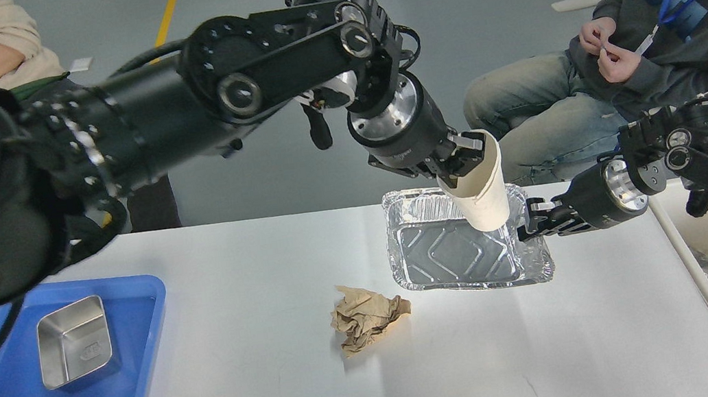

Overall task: Tidy desktop
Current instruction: 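Lift the white paper cup with the left gripper over the foil tray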

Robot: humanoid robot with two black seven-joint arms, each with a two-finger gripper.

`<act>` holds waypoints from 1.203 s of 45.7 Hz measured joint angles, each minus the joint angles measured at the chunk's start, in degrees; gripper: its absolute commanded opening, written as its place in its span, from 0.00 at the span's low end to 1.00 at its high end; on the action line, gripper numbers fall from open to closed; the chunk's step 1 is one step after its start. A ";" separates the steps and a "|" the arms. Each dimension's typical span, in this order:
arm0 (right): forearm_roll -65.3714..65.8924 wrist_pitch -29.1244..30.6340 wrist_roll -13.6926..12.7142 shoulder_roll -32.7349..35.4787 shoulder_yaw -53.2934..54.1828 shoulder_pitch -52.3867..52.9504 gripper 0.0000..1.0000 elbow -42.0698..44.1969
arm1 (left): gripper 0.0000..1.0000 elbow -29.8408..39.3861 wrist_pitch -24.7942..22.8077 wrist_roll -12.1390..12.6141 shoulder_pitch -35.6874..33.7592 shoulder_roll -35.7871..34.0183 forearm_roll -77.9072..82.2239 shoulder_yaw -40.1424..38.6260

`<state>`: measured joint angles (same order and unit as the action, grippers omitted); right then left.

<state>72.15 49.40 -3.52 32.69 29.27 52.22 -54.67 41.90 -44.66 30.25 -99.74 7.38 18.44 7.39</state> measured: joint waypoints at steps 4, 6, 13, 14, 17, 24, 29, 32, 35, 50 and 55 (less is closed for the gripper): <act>0.00 0.00 0.00 0.00 0.01 0.00 0.00 -0.02 | 0.00 -4.71 1.34 -1.03 3.66 3.19 3.56 -0.02; 0.00 0.00 0.00 0.04 0.06 0.00 0.00 -0.02 | 0.00 -5.36 2.57 -1.42 5.34 3.72 5.05 -0.04; -0.07 0.00 0.00 0.53 0.18 0.00 0.00 -0.07 | 0.01 -5.67 6.11 -2.52 9.33 4.11 6.71 -0.07; -0.08 0.00 0.00 0.58 0.20 0.00 0.00 -0.08 | 0.01 -5.68 6.31 -2.59 9.69 4.11 6.76 -0.07; -0.08 0.00 0.00 0.63 0.23 -0.03 0.00 -0.09 | 0.02 -5.69 6.79 -2.75 10.73 4.13 6.84 -0.06; -0.15 0.00 0.00 0.63 0.32 -0.17 0.00 -0.46 | 0.10 -5.66 7.95 -4.12 12.27 4.13 7.50 -0.02; -0.31 0.00 0.00 0.63 0.35 -0.16 0.00 -0.53 | 0.33 -5.54 8.32 -5.16 12.79 4.16 7.63 -0.02; -0.39 0.00 0.00 0.63 0.37 -0.15 0.00 -0.53 | 0.54 -5.46 8.61 -5.86 12.95 4.17 7.66 -0.03; -0.40 -0.01 0.00 0.63 0.42 -0.15 0.00 -0.53 | 0.63 -5.36 8.99 -6.68 13.11 4.17 7.66 -0.06; -0.43 -0.09 0.00 0.62 0.44 -0.15 0.00 -0.53 | 0.97 -5.24 9.74 -9.56 13.26 4.13 7.33 -0.76; -0.43 -0.09 0.00 0.62 0.44 -0.17 0.00 -0.53 | 0.97 -5.23 9.70 -9.63 13.26 4.13 7.31 -1.90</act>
<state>71.72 49.31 -3.52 33.31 29.71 52.04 -55.20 36.67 -34.96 20.63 -86.49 11.51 25.75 5.50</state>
